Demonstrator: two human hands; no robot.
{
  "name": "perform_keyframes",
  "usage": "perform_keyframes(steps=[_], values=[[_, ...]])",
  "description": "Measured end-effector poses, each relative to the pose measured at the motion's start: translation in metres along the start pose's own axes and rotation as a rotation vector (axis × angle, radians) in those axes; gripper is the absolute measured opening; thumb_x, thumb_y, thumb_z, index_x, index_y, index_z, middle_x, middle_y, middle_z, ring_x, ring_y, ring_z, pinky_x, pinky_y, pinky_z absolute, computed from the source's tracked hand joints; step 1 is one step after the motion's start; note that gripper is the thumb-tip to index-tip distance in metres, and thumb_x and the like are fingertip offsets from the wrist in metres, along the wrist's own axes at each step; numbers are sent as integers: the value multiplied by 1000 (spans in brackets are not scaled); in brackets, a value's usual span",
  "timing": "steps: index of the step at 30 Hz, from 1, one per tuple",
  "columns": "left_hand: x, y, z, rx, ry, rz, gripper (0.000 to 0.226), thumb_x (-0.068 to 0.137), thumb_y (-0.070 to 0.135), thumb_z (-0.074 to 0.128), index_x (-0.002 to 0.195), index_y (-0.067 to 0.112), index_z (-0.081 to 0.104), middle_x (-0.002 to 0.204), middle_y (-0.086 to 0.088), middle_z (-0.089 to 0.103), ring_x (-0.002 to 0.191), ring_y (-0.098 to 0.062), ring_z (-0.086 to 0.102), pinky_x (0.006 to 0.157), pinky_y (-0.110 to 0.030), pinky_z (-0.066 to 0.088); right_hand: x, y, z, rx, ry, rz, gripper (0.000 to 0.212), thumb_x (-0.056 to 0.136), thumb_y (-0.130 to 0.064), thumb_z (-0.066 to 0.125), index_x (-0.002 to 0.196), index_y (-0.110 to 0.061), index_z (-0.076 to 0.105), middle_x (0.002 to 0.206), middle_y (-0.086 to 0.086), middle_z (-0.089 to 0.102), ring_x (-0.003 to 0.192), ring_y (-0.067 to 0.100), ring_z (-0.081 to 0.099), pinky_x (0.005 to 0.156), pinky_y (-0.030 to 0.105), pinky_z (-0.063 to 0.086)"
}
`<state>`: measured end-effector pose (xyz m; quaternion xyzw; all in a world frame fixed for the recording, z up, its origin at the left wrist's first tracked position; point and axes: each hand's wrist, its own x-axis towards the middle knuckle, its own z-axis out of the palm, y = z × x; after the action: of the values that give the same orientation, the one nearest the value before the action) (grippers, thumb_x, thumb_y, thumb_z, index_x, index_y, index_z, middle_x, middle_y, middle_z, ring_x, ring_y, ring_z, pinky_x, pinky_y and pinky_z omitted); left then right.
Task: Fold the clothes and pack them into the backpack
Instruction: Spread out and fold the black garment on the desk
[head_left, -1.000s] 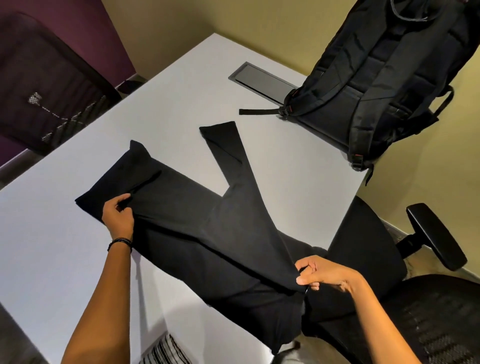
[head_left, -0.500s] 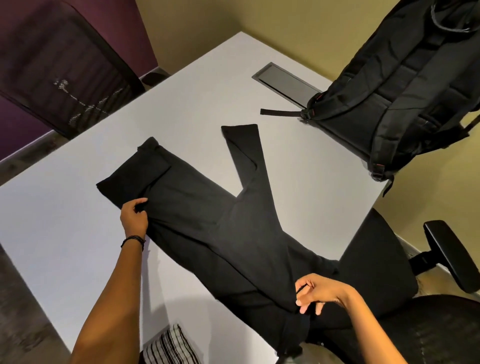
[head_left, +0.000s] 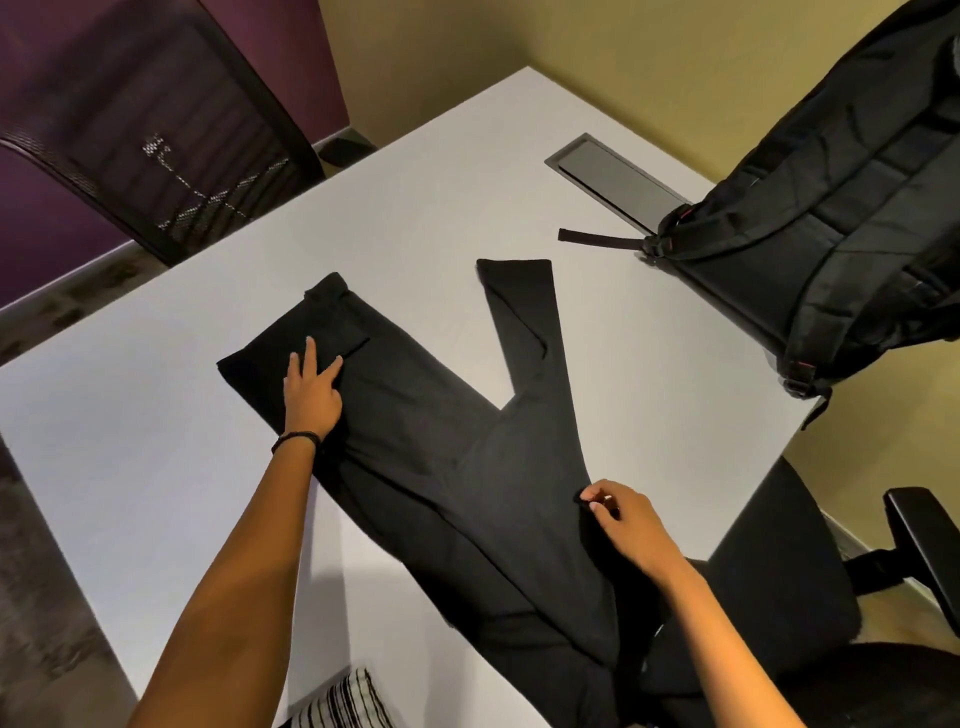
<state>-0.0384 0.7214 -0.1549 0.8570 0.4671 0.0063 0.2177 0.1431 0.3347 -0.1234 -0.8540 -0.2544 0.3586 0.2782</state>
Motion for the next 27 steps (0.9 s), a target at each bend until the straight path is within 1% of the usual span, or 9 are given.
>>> perform_keyframes(steps=[4,7,13,17,18,20,22,24,27], values=[[12,-4,-9,-195,-46,-70,65,90,-6,40,149,5,17,159,-13,7,143,-37,14,118,-42,15,4,0,14,-64,0,-50,19,92,-7,51,107,-17,60,109,-6,55,100,10,52,91,21,39],[12,-11,-15,-310,-11,-79,65,91,-8,40,149,3,15,158,-12,10,143,-32,18,117,-36,16,6,0,20,-89,5,-69,23,92,-5,50,112,-14,58,111,-5,52,102,10,50,96,22,39],[14,-25,-14,-289,66,-54,45,91,-9,42,134,1,46,148,-16,35,134,-34,37,115,-42,28,12,-7,23,-165,-69,-1,39,95,-16,50,134,-12,47,130,4,43,116,15,47,98,17,32],[7,-11,-12,-301,160,-9,30,87,-11,40,109,5,53,119,-15,54,107,-32,54,92,-34,42,26,-22,17,-294,-192,50,46,95,-27,50,137,-9,43,133,11,38,118,24,48,104,28,35],[8,-9,-11,-294,163,16,27,86,-12,39,99,7,53,116,-14,54,106,-33,54,89,-33,41,29,-26,16,-337,-221,58,46,96,-29,49,137,-9,44,133,13,37,118,25,48,104,30,36],[13,-8,-6,-251,104,49,27,86,-12,38,92,7,57,133,-14,49,122,-34,47,100,-37,39,35,-32,16,-447,-276,59,46,96,-32,48,134,-8,47,132,15,36,116,29,48,103,33,38],[17,-7,-1,-212,23,34,34,89,-10,38,108,6,61,149,-12,35,135,-32,35,109,-43,33,37,-36,17,-588,-319,49,49,94,-36,50,132,-6,46,134,17,33,116,31,47,100,36,41],[19,-6,2,-193,-26,23,46,91,-9,36,130,8,53,153,-10,28,139,-31,31,113,-42,29,37,-40,21,-715,-346,42,57,92,-37,54,136,-5,38,138,17,28,119,32,42,99,39,42],[20,-10,5,-183,-58,13,53,93,-9,33,141,10,41,155,-7,26,140,-29,29,115,-38,26,33,-45,30,-838,-317,33,66,89,-30,61,139,1,31,140,17,24,120,32,40,95,38,44]])
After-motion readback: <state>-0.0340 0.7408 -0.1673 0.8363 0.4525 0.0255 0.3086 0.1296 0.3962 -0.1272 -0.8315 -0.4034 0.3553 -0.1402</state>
